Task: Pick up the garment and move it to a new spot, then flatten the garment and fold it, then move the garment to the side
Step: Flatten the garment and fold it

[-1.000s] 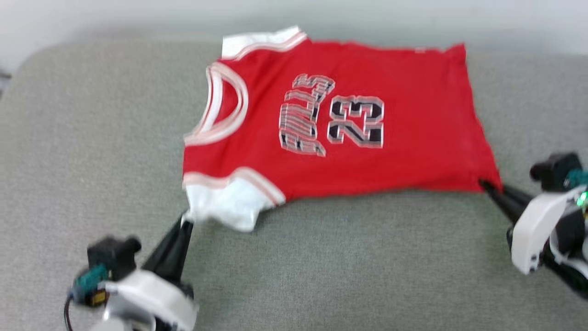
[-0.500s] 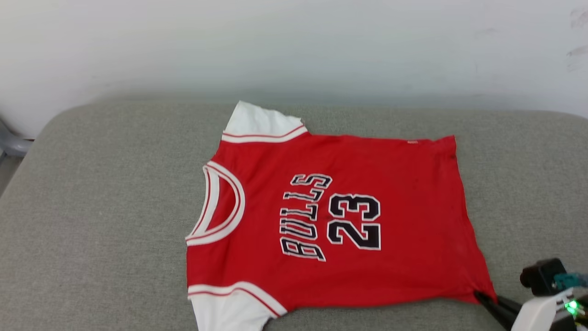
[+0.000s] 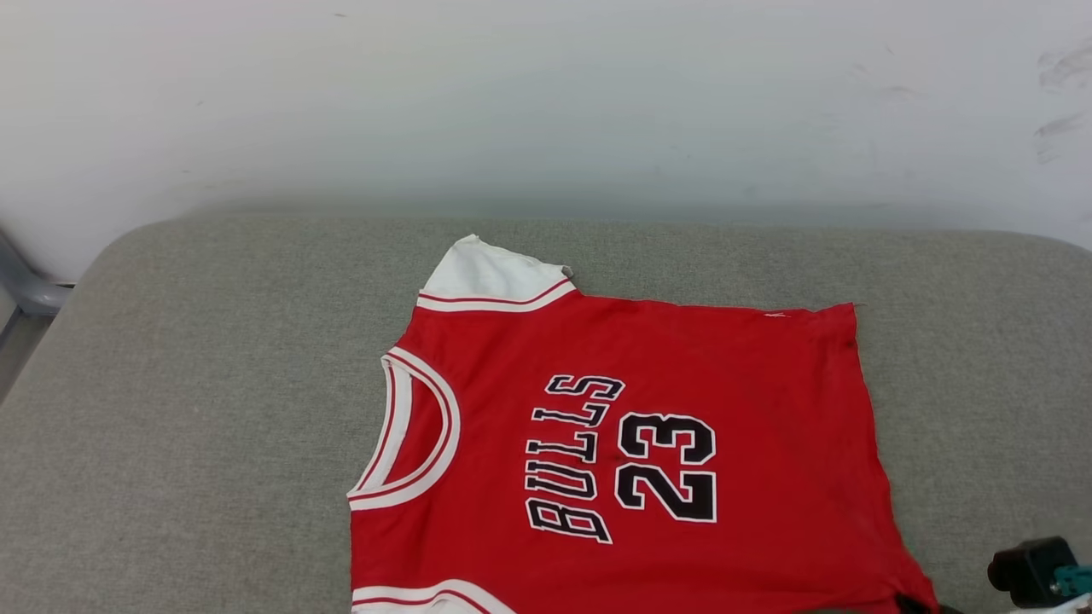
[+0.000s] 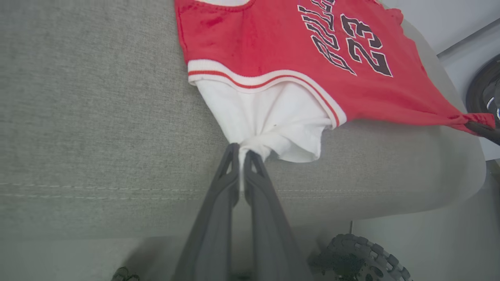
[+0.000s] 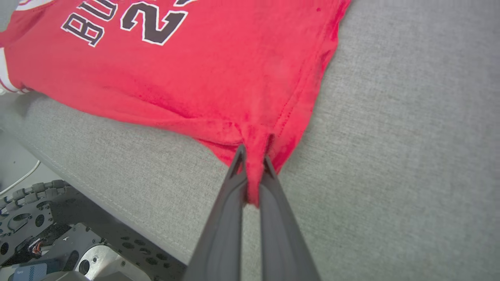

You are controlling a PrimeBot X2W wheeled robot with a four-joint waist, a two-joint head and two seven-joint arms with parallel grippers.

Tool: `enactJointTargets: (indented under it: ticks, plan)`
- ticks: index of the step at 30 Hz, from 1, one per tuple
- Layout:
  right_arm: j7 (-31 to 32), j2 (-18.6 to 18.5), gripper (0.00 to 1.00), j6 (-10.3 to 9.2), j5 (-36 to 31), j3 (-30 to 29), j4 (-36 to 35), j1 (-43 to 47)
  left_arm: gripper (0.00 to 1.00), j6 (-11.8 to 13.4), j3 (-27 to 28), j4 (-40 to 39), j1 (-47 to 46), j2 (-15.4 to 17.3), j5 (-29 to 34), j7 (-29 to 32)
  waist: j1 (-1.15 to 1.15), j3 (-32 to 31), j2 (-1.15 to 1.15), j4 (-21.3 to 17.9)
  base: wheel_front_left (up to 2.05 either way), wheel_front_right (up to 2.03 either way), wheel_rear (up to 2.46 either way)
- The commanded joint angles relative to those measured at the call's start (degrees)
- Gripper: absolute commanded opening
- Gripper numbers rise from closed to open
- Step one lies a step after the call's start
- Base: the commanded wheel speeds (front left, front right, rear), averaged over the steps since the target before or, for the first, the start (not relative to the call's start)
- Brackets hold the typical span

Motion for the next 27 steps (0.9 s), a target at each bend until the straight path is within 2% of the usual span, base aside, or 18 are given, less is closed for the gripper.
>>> enactJointTargets:
  ticks: [1,10,17,27]
  plan:
    - [0.22,0.55,0.00,-0.08,-0.37,-0.86,-0.50,0.72,0.00,0.08,0.44,-0.03,-0.73,0.39,0.69,-0.73,0.01,-0.02,0.00,0.02,0.00,0.00,0.00]
    - [1.63,2.18,0.00,-0.08,-0.81,-3.82,-2.42,-1.78,0.00,-1.43,1.43,0.58,-8.55,1.73,3.66,-0.45,0.01,0.37,0.00,-0.33,0.00,0.00,0.00]
    - [3.39,2.54,0.00,-0.08,-0.89,-4.04,-3.10,-4.88,0.00,-4.27,1.18,3.37,-17.49,3.09,5.99,2.57,0.01,1.59,0.00,-1.16,0.00,0.00,0.00]
    - [4.25,2.12,0.00,-0.08,0.21,-3.07,-1.68,-11.15,0.00,-8.41,0.15,11.16,-33.22,1.22,9.32,6.03,0.01,8.34,0.00,-2.44,0.00,0.00,0.00]
